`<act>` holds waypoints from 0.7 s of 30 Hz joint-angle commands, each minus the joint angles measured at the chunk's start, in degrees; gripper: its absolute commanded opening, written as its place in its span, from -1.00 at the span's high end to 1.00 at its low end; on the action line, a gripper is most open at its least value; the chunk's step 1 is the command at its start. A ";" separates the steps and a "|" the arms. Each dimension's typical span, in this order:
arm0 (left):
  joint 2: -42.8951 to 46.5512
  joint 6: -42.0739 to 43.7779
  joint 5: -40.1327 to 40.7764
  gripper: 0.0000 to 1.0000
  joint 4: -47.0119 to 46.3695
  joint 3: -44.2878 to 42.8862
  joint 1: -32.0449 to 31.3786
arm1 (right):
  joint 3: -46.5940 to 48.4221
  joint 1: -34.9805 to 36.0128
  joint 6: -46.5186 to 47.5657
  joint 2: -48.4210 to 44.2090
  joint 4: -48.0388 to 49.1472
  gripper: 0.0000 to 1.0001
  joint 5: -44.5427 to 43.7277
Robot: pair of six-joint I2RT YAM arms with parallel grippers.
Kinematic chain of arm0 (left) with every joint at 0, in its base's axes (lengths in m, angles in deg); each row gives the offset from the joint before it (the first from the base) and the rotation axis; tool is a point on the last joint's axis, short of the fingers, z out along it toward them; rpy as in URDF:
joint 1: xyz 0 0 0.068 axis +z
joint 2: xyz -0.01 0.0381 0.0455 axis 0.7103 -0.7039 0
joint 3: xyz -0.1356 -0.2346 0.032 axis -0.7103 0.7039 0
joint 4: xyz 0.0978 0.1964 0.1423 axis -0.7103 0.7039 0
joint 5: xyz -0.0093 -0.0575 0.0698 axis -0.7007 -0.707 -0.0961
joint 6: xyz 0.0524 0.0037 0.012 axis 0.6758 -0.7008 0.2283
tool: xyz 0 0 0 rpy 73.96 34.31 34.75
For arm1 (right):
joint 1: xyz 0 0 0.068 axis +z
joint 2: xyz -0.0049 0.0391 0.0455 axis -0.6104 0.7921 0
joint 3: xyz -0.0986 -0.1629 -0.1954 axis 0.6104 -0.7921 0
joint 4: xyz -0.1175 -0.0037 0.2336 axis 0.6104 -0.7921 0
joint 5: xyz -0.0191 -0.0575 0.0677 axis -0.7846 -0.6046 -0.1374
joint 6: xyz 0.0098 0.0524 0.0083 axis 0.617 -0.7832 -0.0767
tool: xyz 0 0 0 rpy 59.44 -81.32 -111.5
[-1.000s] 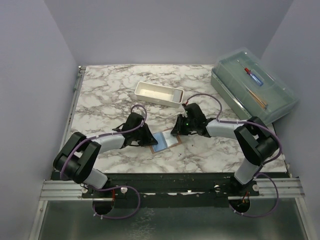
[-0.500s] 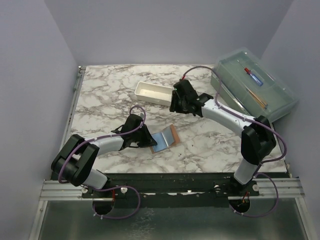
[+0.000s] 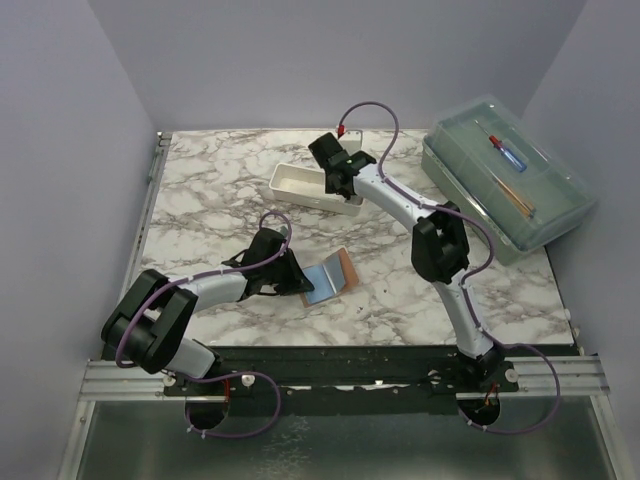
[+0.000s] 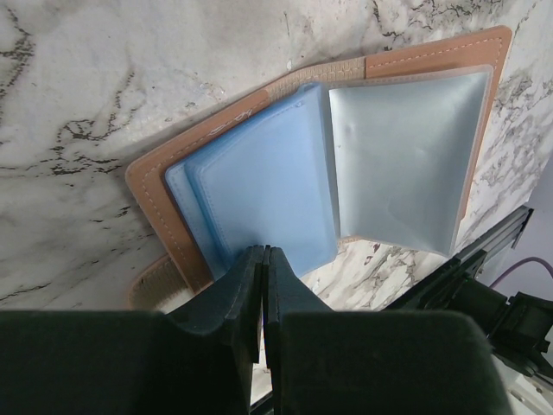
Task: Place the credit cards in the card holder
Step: Pick up the credit card from the storage box.
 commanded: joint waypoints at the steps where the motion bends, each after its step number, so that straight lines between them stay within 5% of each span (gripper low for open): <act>1: 0.27 1.41 -0.11 0.79 3.53 0.64 0.18 | 3.74 0.10 4.14 2.10 -3.72 -0.34 -7.93; 21: -0.58 1.41 -0.63 0.79 1.60 0.84 0.18 | 2.64 -0.29 8.92 6.86 -2.39 -0.41 -5.39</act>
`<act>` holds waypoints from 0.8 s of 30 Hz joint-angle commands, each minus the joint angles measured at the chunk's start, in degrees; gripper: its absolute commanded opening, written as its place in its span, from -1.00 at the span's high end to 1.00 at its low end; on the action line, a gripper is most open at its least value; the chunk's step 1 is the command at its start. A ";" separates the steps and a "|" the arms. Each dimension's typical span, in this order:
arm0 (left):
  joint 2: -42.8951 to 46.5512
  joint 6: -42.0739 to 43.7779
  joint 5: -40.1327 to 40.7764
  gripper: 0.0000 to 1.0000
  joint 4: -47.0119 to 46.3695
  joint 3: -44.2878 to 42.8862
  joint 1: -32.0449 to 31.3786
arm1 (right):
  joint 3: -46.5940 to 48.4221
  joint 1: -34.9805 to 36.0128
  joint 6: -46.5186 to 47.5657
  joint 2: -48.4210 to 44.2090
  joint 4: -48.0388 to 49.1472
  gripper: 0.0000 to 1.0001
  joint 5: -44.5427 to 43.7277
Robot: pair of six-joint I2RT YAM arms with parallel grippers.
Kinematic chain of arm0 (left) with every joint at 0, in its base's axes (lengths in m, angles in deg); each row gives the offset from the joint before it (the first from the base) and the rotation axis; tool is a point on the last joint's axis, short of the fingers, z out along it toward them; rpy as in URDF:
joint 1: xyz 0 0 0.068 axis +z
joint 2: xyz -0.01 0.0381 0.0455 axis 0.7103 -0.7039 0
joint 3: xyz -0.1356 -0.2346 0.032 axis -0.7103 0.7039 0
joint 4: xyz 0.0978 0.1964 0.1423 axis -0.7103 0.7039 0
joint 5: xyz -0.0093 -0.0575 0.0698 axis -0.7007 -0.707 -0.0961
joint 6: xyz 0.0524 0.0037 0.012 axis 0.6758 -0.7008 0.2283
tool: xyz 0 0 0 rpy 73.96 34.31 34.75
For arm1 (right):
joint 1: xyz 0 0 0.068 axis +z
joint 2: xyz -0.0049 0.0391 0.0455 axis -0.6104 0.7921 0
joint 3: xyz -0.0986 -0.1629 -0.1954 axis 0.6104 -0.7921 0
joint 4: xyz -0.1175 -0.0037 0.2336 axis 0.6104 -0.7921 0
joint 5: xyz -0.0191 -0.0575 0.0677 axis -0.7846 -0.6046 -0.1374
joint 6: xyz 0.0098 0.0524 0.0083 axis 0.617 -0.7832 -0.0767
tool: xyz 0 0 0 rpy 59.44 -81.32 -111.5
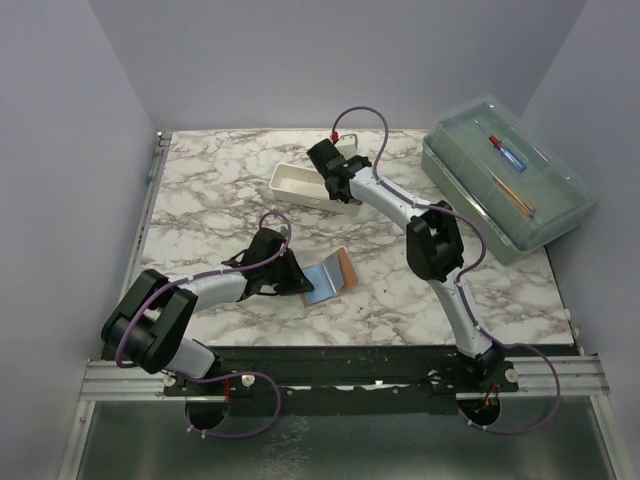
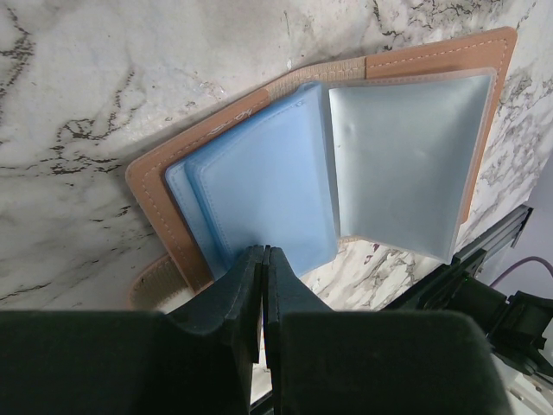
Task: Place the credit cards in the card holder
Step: Pick up the credit card from the storage box.
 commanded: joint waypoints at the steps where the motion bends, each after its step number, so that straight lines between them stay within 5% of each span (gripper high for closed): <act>1: -0.54 1.37 -0.29 0.79 1.60 0.84 0.18 | 1.53 -0.24 0.39 3.59 -1.56 -0.41 -0.66; 24: -0.91 1.33 -0.37 0.78 0.92 1.19 0.18 | -4.52 -1.13 4.24 -2.99 1.37 -0.24 -3.43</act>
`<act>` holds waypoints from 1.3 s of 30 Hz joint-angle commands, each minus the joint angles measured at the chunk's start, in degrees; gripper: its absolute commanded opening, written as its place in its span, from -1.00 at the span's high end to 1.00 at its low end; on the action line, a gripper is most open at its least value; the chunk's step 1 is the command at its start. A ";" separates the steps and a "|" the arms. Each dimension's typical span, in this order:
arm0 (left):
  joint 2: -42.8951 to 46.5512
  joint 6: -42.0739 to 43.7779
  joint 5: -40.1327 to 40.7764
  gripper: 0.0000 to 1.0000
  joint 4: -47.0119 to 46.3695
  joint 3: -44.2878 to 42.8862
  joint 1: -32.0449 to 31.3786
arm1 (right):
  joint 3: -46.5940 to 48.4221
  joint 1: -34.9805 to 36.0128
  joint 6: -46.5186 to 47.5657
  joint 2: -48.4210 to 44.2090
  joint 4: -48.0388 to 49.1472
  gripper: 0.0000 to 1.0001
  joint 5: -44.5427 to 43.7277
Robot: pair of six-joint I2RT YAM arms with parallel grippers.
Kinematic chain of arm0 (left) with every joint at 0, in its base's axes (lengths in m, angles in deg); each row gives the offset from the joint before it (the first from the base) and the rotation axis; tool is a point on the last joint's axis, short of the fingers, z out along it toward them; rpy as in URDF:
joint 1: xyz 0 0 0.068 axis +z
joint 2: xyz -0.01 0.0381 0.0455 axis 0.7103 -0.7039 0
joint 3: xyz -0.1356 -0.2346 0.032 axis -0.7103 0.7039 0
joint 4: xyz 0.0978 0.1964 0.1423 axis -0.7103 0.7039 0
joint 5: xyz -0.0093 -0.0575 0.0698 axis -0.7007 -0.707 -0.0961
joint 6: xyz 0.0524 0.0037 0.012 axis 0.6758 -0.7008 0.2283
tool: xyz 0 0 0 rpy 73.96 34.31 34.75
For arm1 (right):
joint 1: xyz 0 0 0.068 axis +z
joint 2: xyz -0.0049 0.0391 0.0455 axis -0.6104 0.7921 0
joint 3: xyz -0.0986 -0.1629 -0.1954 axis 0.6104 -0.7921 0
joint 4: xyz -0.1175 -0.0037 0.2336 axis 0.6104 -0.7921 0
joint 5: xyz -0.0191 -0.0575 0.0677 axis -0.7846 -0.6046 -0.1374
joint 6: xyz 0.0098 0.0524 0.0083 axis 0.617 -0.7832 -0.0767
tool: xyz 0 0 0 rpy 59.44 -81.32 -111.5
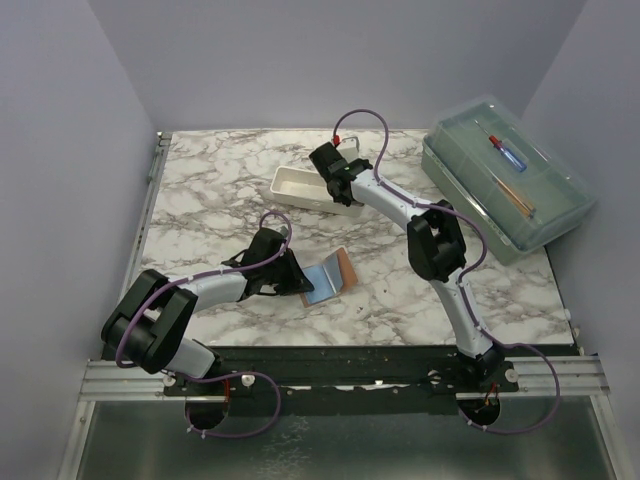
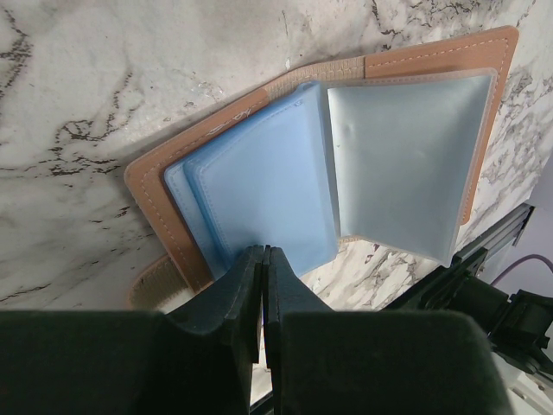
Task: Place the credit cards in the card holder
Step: Pick up the credit card from the storage box.
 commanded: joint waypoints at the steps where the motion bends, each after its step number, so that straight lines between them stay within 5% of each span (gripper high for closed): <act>1: -0.93 1.02 -0.33 0.78 0.99 1.15 0.17 | -0.66 -0.36 2.19 -2.80 -0.77 -0.24 -2.08; 17: -1.07 1.00 -0.51 0.78 0.70 1.32 0.18 | 1.72 -0.41 6.38 -1.46 -1.65 -0.33 -3.98; 39: -1.78 1.20 -0.86 0.78 0.43 1.23 0.18 | 4.29 -0.21 10.37 -0.39 -2.53 0.17 -2.75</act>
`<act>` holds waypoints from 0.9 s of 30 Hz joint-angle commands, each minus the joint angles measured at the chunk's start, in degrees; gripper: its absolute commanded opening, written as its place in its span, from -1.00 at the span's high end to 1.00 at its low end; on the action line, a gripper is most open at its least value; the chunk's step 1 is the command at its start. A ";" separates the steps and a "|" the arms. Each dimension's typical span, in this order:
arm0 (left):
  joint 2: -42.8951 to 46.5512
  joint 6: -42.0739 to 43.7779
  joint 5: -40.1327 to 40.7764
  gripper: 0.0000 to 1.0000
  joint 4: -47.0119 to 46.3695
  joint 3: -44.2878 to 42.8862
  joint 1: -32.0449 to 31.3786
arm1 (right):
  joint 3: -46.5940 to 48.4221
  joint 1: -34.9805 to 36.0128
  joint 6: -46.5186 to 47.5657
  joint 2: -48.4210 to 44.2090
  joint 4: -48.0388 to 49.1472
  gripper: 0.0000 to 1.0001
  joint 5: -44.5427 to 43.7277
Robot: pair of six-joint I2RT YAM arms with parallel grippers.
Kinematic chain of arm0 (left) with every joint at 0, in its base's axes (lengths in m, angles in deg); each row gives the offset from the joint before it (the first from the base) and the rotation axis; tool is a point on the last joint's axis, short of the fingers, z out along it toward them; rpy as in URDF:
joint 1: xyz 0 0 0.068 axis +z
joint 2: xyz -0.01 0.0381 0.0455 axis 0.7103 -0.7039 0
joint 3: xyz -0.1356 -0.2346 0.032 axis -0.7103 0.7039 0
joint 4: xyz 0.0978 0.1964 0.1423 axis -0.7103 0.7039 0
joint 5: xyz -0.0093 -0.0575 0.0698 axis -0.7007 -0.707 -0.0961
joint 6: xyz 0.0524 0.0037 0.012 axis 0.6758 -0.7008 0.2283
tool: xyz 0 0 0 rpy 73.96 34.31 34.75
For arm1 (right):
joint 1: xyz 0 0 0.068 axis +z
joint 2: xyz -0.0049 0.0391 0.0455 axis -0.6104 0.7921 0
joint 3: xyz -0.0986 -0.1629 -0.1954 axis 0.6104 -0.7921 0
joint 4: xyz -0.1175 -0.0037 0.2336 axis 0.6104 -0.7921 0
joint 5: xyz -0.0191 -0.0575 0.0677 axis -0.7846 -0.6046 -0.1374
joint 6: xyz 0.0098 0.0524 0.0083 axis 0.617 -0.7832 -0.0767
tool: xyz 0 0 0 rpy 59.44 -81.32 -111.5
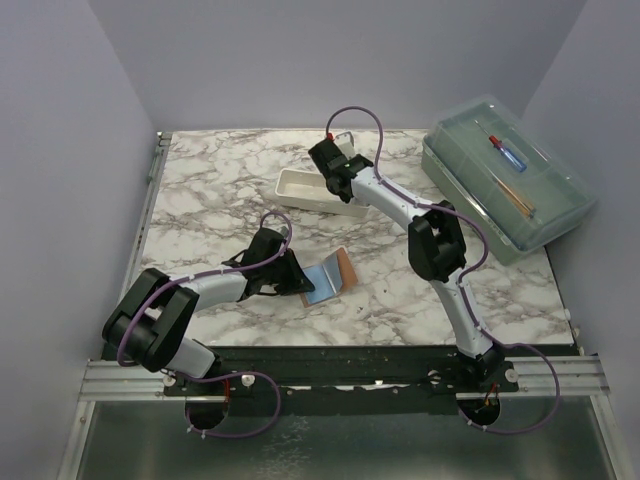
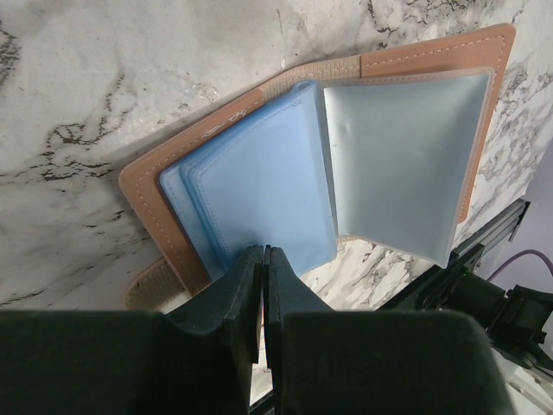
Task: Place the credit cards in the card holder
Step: Pick up the credit card from the storage box.
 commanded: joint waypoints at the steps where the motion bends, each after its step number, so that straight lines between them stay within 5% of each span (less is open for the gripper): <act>1: -1.20 1.22 0.12 0.78 1.61 0.99 0.11 | 2.56 -0.23 1.75 -0.24 -1.92 0.22 -1.94; 16: -1.07 1.21 0.12 0.78 1.57 1.07 0.13 | 0.92 -0.24 -1.23 -1.73 -0.71 0.83 3.55; 27: -0.18 1.04 0.06 0.78 1.70 1.17 0.13 | -2.69 -0.23 -6.77 -7.45 3.26 0.99 6.93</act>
